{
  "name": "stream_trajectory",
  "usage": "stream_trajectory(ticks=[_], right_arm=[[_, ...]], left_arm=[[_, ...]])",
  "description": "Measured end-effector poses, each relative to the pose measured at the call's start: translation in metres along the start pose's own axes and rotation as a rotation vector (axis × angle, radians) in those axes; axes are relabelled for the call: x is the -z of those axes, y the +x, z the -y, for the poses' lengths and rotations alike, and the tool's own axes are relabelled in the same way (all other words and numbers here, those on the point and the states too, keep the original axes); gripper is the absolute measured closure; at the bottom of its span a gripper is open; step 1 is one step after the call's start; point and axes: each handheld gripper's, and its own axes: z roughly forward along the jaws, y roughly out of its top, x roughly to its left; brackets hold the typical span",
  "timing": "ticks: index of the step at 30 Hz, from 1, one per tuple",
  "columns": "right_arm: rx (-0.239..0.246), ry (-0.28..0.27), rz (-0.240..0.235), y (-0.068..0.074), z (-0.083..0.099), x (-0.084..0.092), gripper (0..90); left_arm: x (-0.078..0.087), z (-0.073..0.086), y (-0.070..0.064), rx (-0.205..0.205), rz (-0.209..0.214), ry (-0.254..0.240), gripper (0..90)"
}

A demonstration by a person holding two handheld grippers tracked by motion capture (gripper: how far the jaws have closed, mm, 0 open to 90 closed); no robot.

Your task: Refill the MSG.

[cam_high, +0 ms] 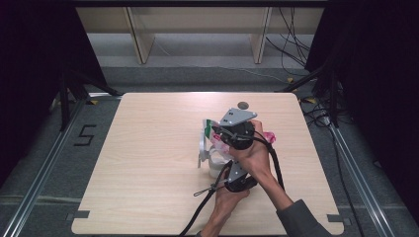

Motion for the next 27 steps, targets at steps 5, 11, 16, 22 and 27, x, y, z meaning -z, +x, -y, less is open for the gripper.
stream_trajectory(ticks=[5, 11, 16, 22, 27], right_arm=[[-0.007, 0.007, 0.006, 0.0, -0.001, -0.001, 90.0], [0.024, 0.014, 0.006, 0.001, -0.003, -0.002, 90.0], [0.01, 0.028, 0.013, 0.004, -0.002, -0.004, 90.0], [0.014, 0.027, 0.013, 0.003, -0.002, -0.004, 90.0], [0.022, 0.023, 0.007, 0.001, -0.002, -0.004, 90.0]], left_arm=[[0.0, 0.0, 0.0, -0.001, 0.002, -0.003, 74.5], [0.0, -0.001, 0.0, 0.003, 0.003, -0.014, 74.6], [-0.001, 0.0, 0.001, -0.002, 0.001, -0.006, 74.6], [-0.001, 0.0, 0.001, -0.003, 0.002, -0.006, 74.6], [-0.002, 0.0, 0.0, 0.008, 0.006, -0.014, 74.6]])
